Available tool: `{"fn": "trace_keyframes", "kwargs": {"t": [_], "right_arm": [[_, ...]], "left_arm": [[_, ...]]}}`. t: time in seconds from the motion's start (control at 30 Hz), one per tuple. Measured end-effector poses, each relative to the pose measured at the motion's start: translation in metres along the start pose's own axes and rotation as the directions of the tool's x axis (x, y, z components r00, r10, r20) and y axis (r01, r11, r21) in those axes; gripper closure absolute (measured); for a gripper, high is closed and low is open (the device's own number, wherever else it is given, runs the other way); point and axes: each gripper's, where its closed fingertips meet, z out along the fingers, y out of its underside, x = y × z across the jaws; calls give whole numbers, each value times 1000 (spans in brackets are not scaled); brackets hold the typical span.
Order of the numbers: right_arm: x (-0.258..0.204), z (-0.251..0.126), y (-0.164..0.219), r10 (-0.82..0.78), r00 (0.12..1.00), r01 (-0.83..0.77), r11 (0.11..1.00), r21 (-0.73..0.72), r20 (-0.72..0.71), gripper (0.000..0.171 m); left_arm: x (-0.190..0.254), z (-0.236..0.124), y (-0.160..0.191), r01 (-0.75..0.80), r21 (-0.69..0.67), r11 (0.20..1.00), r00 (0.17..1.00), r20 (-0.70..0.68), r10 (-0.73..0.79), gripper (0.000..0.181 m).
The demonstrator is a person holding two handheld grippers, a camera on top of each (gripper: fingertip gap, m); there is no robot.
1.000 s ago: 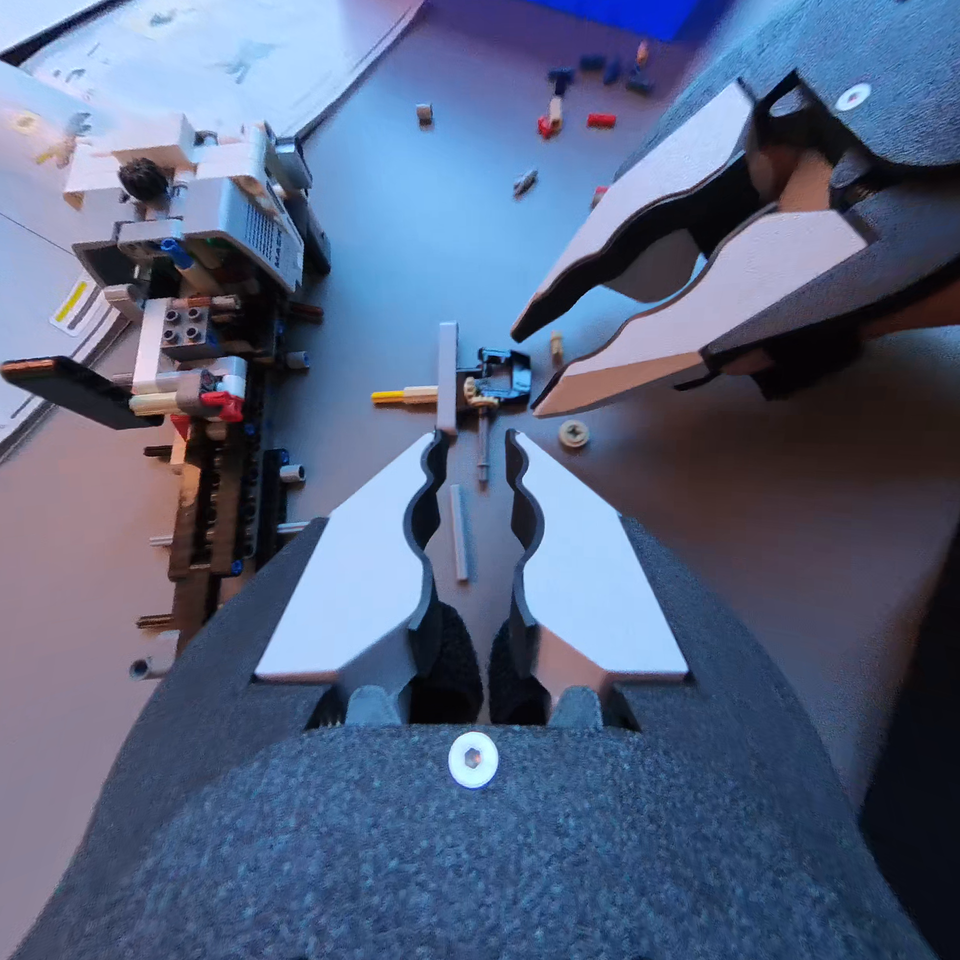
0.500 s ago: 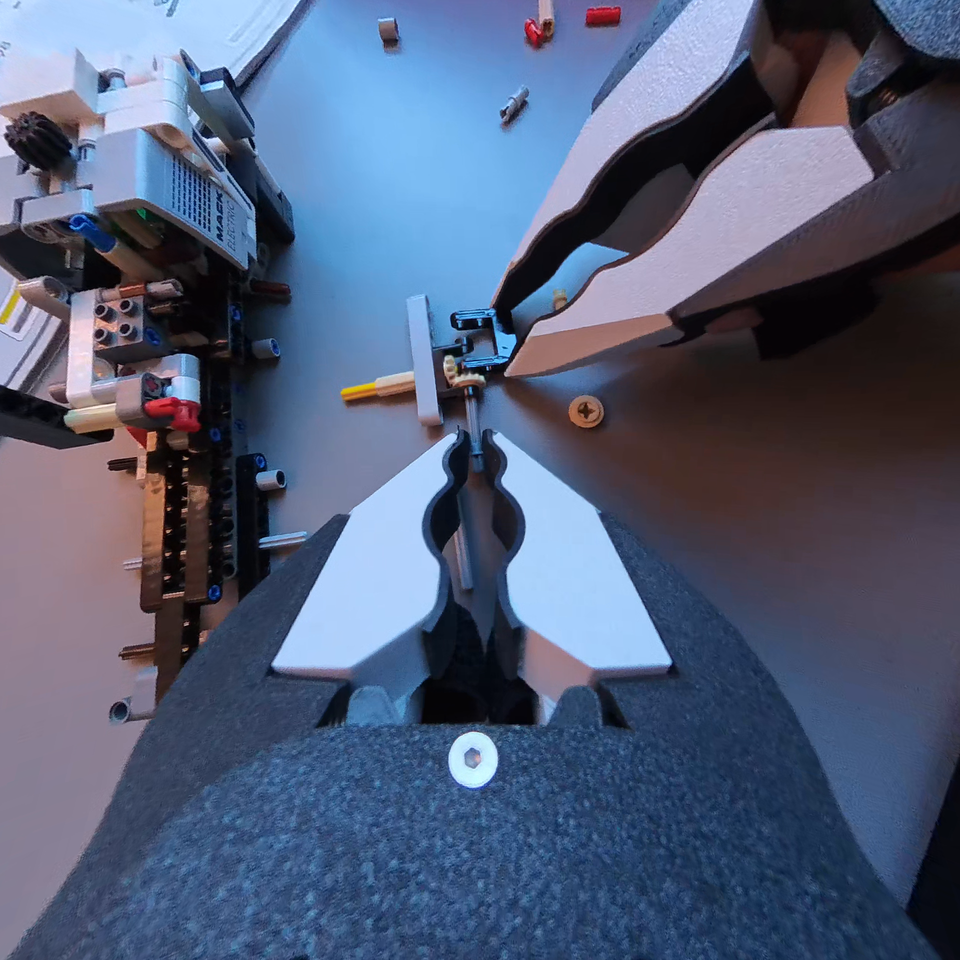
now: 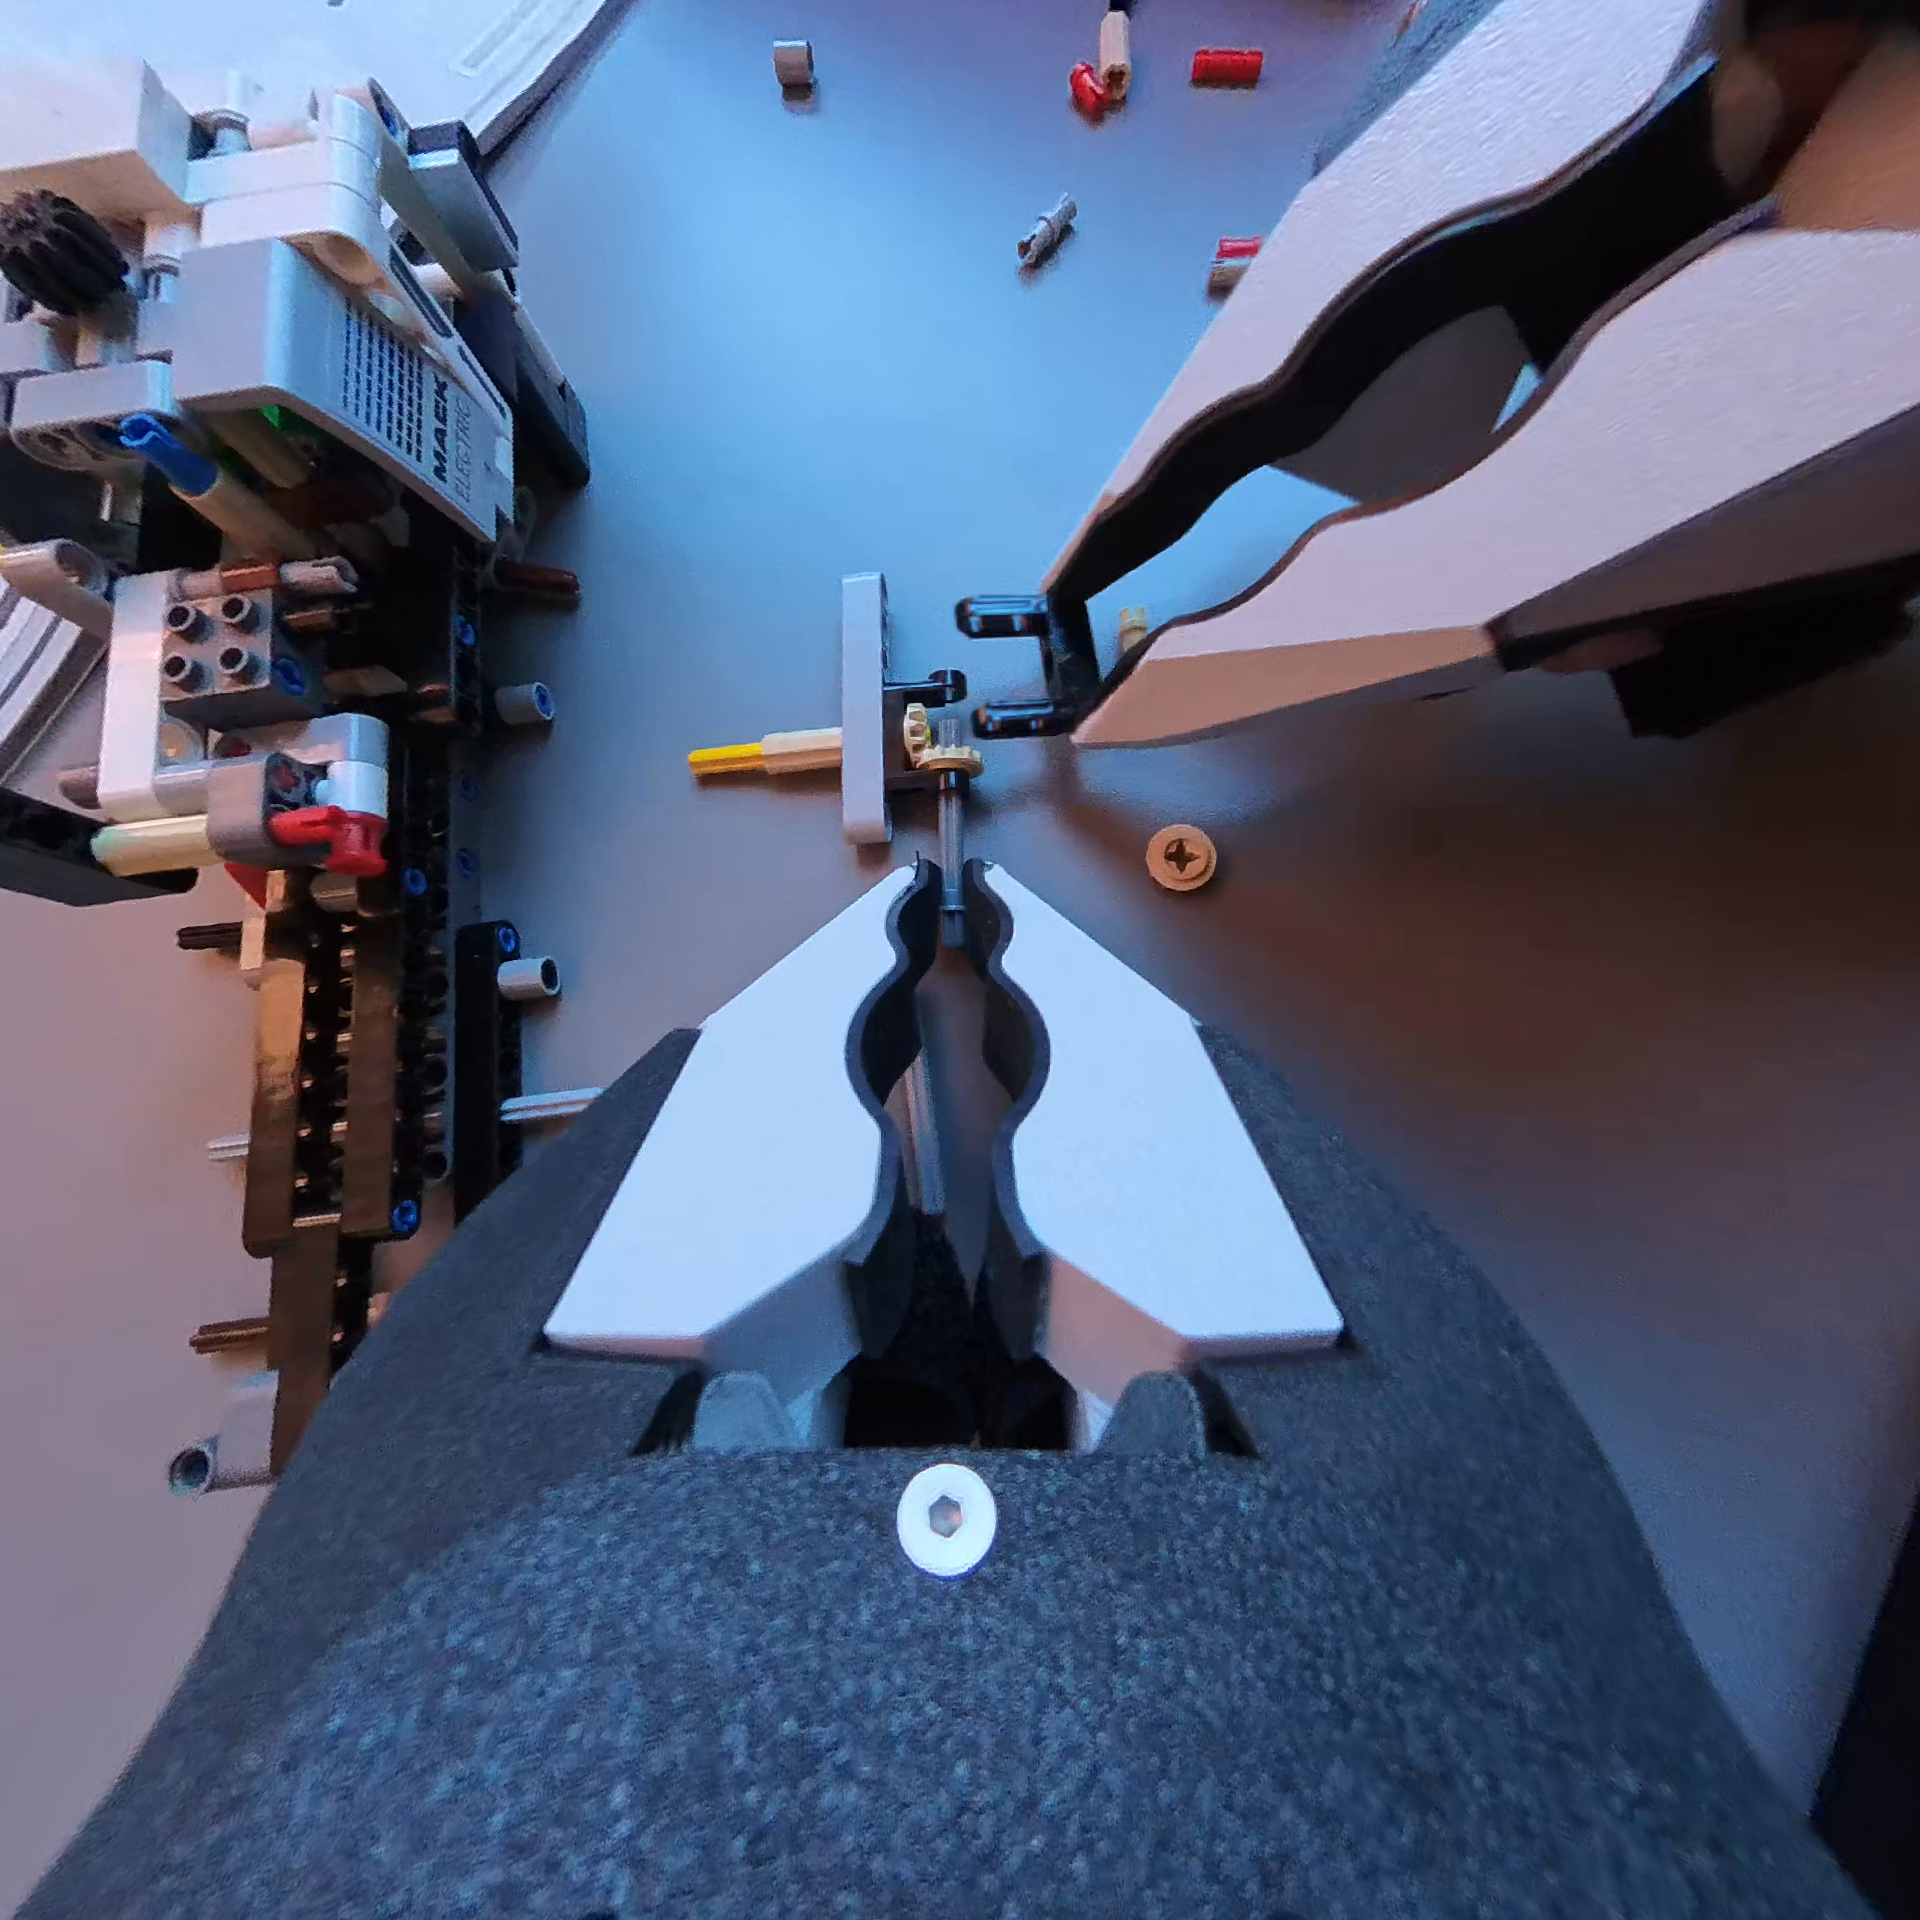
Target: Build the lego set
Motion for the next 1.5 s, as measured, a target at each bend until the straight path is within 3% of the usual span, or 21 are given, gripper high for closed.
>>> {"fn": "trace_keyframes", "kwargs": {"t": [0.27,0.43,0.73,0.97,1.17,1.3,1.5], "right_arm": [[-6,-24,-9,42,999,-44,990,135,17,148],[-11,-33,-23,6,1000,-6,972,234,1,148],[-16,-36,-25,-47,999,49,966,254,-16,148],[-22,-36,-28,-100,994,110,957,269,-49,147],[-16,-40,-20,-21,1000,14,970,244,24,142],[5,-35,10,126,992,-126,987,103,5,141],[-5,-20,24,153,988,-153,988,5,13,141]], "left_arm": [[0,-11,-11,38,63,997,999,5,-39,168],[24,-28,-40,341,193,920,915,-295,-277,160],[19,-43,-54,599,219,771,744,-509,-433,164],[22,-39,-52,619,181,764,718,-524,-458,176],[6,-41,-46,632,185,752,729,-472,-496,176],[-6,-40,-30,580,192,791,791,-362,-492,176],[4,-37,-20,543,181,820,817,-339,-467,176]]}}
